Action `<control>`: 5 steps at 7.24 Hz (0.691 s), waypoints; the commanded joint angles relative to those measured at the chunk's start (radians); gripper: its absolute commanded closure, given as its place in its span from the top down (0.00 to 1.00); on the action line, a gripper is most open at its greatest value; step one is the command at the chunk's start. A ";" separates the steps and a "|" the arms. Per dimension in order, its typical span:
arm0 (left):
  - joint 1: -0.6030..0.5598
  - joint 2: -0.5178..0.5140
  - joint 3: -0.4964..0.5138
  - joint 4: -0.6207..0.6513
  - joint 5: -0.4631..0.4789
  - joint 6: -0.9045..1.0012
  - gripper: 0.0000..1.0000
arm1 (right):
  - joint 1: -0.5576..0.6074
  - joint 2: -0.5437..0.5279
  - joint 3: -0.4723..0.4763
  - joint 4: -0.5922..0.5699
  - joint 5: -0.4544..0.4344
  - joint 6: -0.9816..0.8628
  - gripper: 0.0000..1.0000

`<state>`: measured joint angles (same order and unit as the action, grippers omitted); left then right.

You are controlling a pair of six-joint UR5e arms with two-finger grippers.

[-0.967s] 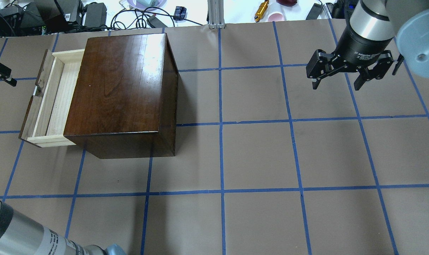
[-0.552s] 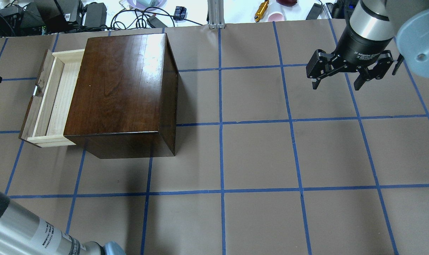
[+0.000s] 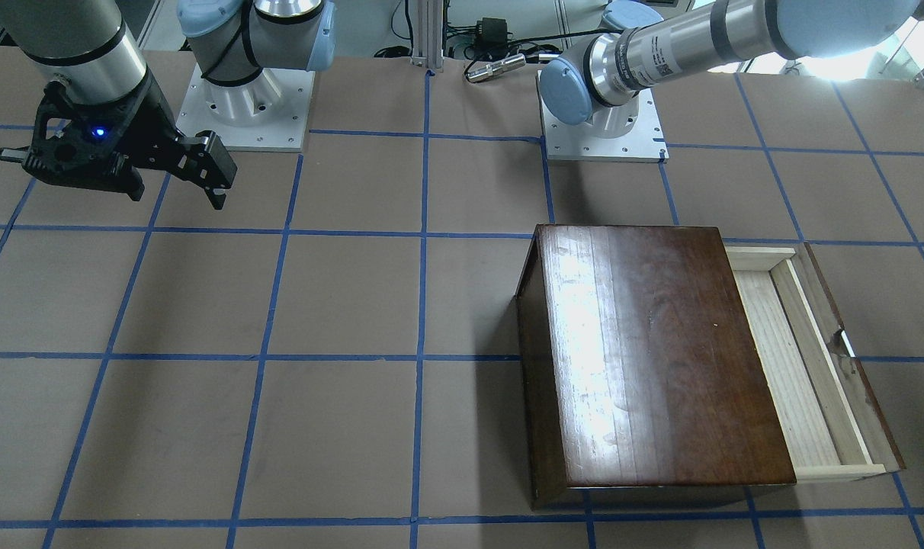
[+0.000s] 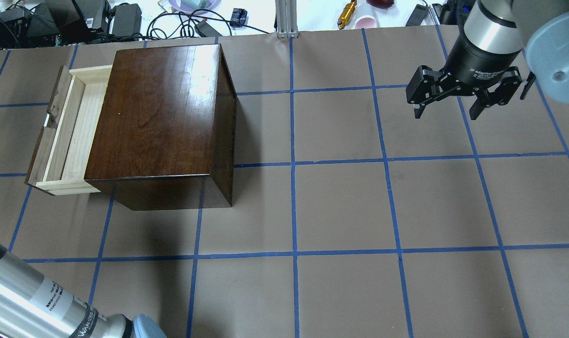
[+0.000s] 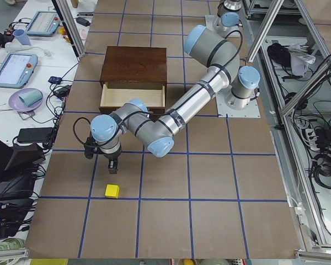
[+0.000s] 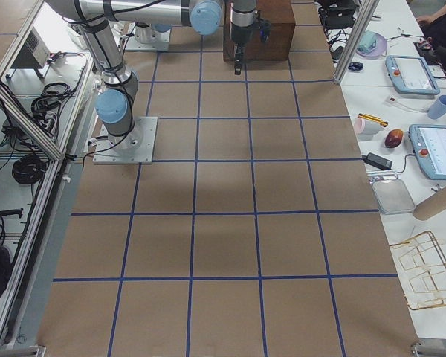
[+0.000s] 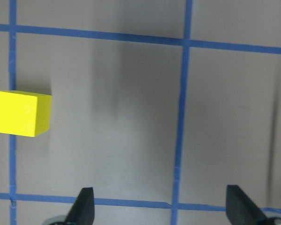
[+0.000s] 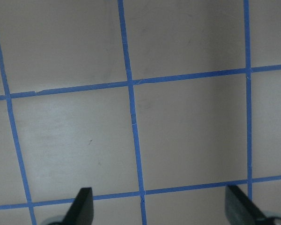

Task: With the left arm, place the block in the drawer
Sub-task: 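Release the handle and move the left gripper toward the yellow cube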

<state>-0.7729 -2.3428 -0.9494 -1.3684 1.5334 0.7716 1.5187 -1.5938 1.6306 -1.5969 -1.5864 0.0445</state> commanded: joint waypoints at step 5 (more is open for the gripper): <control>0.038 -0.174 0.138 0.092 -0.004 0.216 1.00 | 0.000 0.000 0.000 0.000 0.000 0.000 1.00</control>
<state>-0.7438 -2.4901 -0.8253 -1.2995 1.5348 0.9630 1.5187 -1.5938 1.6306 -1.5969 -1.5862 0.0445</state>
